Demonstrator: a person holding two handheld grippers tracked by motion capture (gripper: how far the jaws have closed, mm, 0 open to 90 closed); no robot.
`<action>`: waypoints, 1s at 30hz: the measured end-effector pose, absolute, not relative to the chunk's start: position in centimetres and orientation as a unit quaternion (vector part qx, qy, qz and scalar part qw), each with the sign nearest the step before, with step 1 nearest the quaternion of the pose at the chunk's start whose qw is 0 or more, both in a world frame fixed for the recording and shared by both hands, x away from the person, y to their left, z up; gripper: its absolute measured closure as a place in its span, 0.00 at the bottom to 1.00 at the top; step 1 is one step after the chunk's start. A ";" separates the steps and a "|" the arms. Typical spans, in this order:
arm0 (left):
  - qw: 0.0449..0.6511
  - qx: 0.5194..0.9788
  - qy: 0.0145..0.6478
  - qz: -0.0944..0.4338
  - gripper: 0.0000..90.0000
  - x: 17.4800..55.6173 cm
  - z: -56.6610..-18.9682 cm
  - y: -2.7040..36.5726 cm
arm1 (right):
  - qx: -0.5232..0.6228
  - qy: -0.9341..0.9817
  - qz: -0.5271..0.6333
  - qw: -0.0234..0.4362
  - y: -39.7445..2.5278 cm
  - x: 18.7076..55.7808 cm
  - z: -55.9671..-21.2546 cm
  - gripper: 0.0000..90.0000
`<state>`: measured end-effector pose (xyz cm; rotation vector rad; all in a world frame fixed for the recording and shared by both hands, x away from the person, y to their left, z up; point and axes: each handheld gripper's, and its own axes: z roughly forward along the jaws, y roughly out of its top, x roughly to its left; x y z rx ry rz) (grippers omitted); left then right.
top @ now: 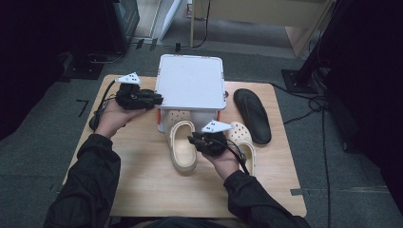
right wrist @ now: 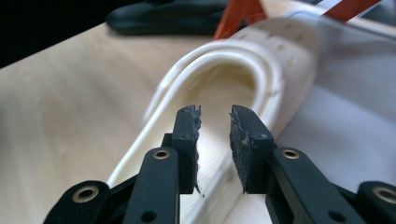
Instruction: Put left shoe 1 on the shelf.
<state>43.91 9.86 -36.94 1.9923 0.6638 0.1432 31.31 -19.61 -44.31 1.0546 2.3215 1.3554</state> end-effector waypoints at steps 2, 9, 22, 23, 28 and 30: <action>0.494 0.823 0.273 0.061 0.86 43.9 -36.9 9.8 | 0.358 0.802 0.464 0.116 -19.5 30.2 -44.6 0.81; 0.495 0.822 0.273 0.061 0.87 43.9 -36.9 9.9 | 0.348 0.815 0.455 0.083 -18.9 26.2 -46.5 0.82; 0.496 0.823 0.273 0.053 0.88 44.3 -36.9 10.0 | 0.331 0.842 0.421 0.061 -18.8 23.5 -49.7 0.86; 0.496 0.823 0.273 0.054 0.88 44.3 -36.9 10.0 | 0.336 0.844 0.414 0.061 -18.7 23.6 -49.9 0.86; 0.496 0.822 0.272 0.055 0.88 44.3 -37.0 10.0 | 0.333 0.848 0.404 0.073 -18.5 24.5 -50.4 0.87; 0.497 0.821 0.273 0.054 0.88 44.3 -37.0 10.0 | 0.322 0.852 0.406 0.081 -18.4 24.6 -50.4 0.87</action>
